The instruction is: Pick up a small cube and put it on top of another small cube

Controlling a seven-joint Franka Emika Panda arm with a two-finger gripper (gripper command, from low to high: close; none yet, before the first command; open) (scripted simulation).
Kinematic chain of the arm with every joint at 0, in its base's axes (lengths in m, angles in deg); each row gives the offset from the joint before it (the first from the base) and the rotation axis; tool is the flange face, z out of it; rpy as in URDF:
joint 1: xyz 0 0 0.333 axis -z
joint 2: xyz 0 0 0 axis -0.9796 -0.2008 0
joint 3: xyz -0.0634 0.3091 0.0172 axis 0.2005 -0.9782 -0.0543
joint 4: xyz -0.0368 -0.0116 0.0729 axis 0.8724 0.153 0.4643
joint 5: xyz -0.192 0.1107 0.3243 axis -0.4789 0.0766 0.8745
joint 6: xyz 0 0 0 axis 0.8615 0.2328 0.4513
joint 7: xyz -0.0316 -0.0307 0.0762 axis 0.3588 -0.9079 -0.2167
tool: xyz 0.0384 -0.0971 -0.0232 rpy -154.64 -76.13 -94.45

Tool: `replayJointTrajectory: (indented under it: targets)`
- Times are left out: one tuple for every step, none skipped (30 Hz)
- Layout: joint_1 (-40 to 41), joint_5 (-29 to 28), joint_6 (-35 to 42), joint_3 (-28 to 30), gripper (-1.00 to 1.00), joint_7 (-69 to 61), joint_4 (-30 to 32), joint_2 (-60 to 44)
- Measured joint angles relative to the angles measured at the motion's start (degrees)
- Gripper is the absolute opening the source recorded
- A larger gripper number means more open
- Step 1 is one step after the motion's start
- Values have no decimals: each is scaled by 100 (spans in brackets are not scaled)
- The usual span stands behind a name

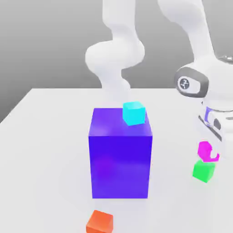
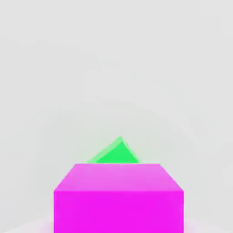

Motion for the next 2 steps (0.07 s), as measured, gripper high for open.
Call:
replayJointTrajectory:
  targets:
    - [0, 0, 0, 0, 100, 0, 0, 0]
    - [0, 0, 0, 0, 100, 0, 0, 0]
